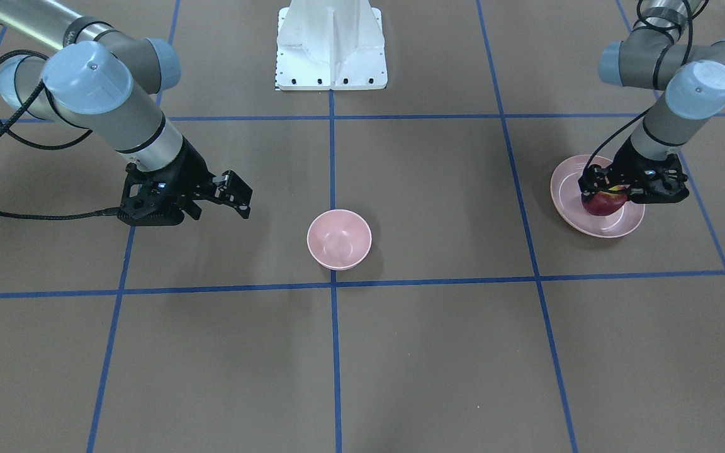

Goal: Move apple from plate to bowl
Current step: 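Grasp the red apple from the plate with the left gripper while the right gripper withdraws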

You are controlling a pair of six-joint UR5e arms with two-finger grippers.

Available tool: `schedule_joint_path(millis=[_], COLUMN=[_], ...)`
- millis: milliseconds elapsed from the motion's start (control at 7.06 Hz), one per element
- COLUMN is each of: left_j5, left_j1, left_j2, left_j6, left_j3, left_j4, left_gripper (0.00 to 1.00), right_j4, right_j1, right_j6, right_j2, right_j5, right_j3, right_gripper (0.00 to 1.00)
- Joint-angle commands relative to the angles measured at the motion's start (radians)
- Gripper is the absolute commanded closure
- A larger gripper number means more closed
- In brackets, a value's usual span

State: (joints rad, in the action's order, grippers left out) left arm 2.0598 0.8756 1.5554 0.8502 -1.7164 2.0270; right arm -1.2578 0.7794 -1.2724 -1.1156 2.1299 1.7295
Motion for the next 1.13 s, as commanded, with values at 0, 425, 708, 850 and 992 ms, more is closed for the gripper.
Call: schedule_joint_path(millis=[0,425,708,850,992], left_j5=[0.012,0.112,0.065,-0.045,-0.075], left_j1=[0.002,0.002,-0.114,-0.185,-0.213], left_j2=[0.003,0.155,0.417,0.583,0.733], left_j6=[0.01,0.181,0.437,0.519,0.594], left_j3=[-0.006,-0.149,-0.129,-0.053,0.083], left_j4=[0.007,-0.112,-0.234,-0.307,-0.312], left_gripper=[1.0,1.0,1.0,1.0,1.0], right_j4=[0.0,0.012,0.012,0.009,0.009], right_j1=[0.038,0.154,0.275,0.321,0.357], right_j6=[0.081,0.354,0.609,0.721,0.79], right_j2=[-0.123,-0.342,-0.453,-0.495,-0.513], right_j5=[0.013,0.077,0.127,0.128,0.133], right_j3=[0.079,0.146,0.131,0.125,0.108], right_gripper=[0.0,0.0,0.0,0.0,0.0])
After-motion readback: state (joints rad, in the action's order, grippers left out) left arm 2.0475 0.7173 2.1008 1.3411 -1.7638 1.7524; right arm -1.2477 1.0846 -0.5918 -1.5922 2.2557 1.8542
